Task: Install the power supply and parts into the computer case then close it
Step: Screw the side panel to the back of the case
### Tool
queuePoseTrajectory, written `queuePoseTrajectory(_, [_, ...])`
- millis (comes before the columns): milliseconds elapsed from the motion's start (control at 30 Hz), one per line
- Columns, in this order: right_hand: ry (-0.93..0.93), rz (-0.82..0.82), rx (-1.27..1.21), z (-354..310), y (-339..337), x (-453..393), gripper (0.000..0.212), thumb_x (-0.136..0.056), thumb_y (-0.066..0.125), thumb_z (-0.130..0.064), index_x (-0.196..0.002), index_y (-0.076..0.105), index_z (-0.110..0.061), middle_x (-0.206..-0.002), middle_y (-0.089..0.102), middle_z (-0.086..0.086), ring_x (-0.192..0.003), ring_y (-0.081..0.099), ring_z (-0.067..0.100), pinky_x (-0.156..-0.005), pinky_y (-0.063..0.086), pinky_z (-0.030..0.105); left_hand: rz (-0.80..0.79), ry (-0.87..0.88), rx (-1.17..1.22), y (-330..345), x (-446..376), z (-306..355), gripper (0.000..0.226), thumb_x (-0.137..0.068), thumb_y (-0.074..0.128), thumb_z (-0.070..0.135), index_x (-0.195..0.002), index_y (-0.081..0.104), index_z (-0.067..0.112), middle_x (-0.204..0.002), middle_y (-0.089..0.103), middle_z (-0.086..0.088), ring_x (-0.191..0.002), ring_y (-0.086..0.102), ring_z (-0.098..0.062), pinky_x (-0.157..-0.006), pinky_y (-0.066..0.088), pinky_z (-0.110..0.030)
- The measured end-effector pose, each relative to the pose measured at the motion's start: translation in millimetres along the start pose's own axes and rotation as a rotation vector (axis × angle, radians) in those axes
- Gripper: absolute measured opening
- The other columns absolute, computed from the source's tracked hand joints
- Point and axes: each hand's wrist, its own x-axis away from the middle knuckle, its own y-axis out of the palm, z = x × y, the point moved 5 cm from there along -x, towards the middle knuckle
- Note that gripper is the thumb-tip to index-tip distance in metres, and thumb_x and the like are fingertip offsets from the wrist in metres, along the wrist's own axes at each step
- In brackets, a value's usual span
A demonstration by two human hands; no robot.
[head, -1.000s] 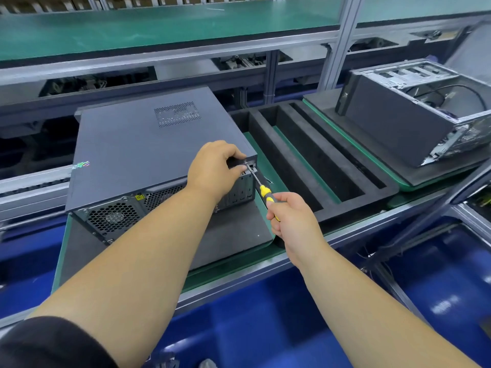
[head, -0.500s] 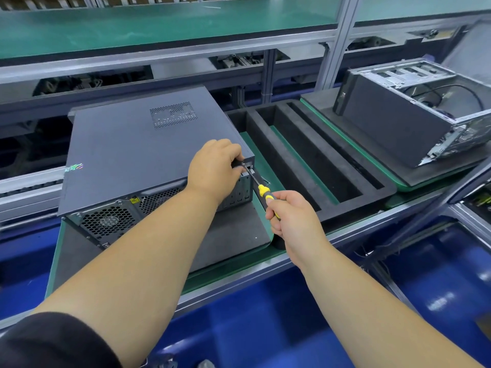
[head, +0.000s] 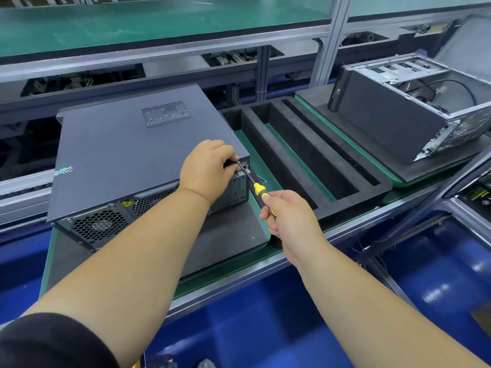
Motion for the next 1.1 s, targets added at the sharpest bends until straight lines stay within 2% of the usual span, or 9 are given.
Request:
queuePoseTrajectory(200, [0.248, -0.027, 0.181, -3.3, 8.6, -13.7, 0.021, -0.102, 0.043, -0.022, -0.092, 0.061, -0.017, -0.053, 0.065, -0.002, -0.038, 0.034, 0.011, -0.043, 0.028, 0.025, -0.032, -0.041, 0.053, -2.3, -2.3, -3.7, 0.008, -0.08, 0.076, 0.02, -0.085, 0.07, 0.017, -0.088, 0.066, 0.003, -0.091, 0.056, -0.021, -0.078, 0.046, -0.031])
queuePoseTrajectory(300, [0.215, -0.049, 0.164, -3.2, 12.5, -13.2, 0.021, -0.101, 0.044, -0.018, -0.097, 0.064, -0.011, -0.055, 0.062, -0.004, -0.034, 0.04, 0.006, -0.041, 0.033, 0.021, -0.042, -0.051, 0.071, -2.6, -1.6, -2.8, 0.008, -0.08, 0.076, 0.019, -0.085, 0.07, 0.017, -0.088, 0.066, 0.003, -0.092, 0.056, -0.021, -0.08, 0.046, -0.032])
queuePoseTrajectory(400, [0.169, 0.022, 0.135, -3.0, 10.1, -5.2, 0.031, -0.099, 0.05, -0.039, -0.091, 0.059, -0.011, -0.06, 0.054, -0.002, -0.033, 0.033, 0.006, -0.043, 0.031, 0.022, -0.044, -0.054, 0.078, -2.8, -1.1, -2.5, 0.008, -0.08, 0.076, 0.018, -0.085, 0.07, 0.016, -0.089, 0.066, 0.002, -0.093, 0.055, -0.022, -0.08, 0.045, -0.03])
queuePoseTrajectory(500, [0.052, -0.01, 0.164, -7.3, 10.7, -0.9, 0.03, -0.095, 0.06, -0.032, -0.081, 0.047, -0.008, -0.057, 0.041, 0.0, -0.041, 0.029, 0.009, -0.048, 0.029, 0.027, -0.044, -0.056, 0.078, -3.0, -1.2, -2.4, 0.008, -0.081, 0.076, 0.018, -0.085, 0.07, 0.016, -0.089, 0.065, 0.002, -0.093, 0.055, -0.021, -0.08, 0.045, -0.029])
queuePoseTrajectory(600, [0.038, 0.053, 0.206, -11.3, 9.0, -0.4, 0.028, -0.095, 0.058, -0.031, -0.08, 0.056, -0.007, -0.066, 0.053, 0.007, -0.052, 0.038, 0.015, -0.058, 0.036, 0.035, -0.046, -0.062, 0.08, -2.7, -1.1, -2.0, 0.007, -0.081, 0.076, 0.019, -0.085, 0.07, 0.016, -0.089, 0.065, 0.003, -0.093, 0.055, -0.021, -0.079, 0.044, -0.028])
queuePoseTrajectory(700, [0.143, 0.08, 0.256, -10.4, 12.0, -4.3, 0.033, -0.1, 0.049, -0.036, -0.079, 0.066, -0.016, -0.054, 0.065, -0.004, -0.049, 0.046, 0.013, -0.062, 0.044, 0.034, -0.041, -0.061, 0.084, -3.0, -1.2, -2.1, 0.007, -0.081, 0.076, 0.018, -0.084, 0.07, 0.016, -0.088, 0.065, 0.003, -0.093, 0.056, -0.021, -0.08, 0.044, -0.029])
queuePoseTrajectory(867, [0.287, 0.054, 0.224, -5.5, 16.1, -14.2, 0.047, -0.105, 0.039, -0.039, -0.073, 0.063, -0.015, -0.058, 0.059, 0.0, -0.049, 0.041, 0.014, -0.054, 0.034, 0.027, -0.043, -0.049, 0.083, -2.0, -1.5, -2.2, 0.007, -0.081, 0.075, 0.017, -0.084, 0.07, 0.015, -0.088, 0.065, 0.002, -0.094, 0.056, -0.022, -0.08, 0.045, -0.03])
queuePoseTrajectory(1000, [0.107, 0.044, 0.222, -6.0, 13.3, -7.7, 0.038, -0.093, 0.062, -0.034, -0.068, 0.041, -0.014, -0.057, 0.038, 0.001, -0.046, 0.028, 0.014, -0.049, 0.027, 0.029, -0.047, -0.053, 0.079, -0.8, -1.6, -3.5, 0.006, -0.082, 0.074, 0.018, -0.084, 0.069, 0.017, -0.088, 0.064, 0.004, -0.094, 0.055, -0.021, -0.079, 0.043, -0.028])
queuePoseTrajectory(1100, [0.04, 0.087, 0.271, -6.9, 7.9, -8.0, 0.035, -0.093, 0.061, -0.028, -0.067, 0.047, -0.01, -0.058, 0.044, 0.003, -0.049, 0.035, 0.014, -0.054, 0.034, 0.033, -0.054, -0.063, 0.082, -0.4, -1.5, -3.6, 0.006, -0.083, 0.074, 0.02, -0.084, 0.068, 0.018, -0.089, 0.063, 0.006, -0.095, 0.054, -0.02, -0.079, 0.042, -0.027])
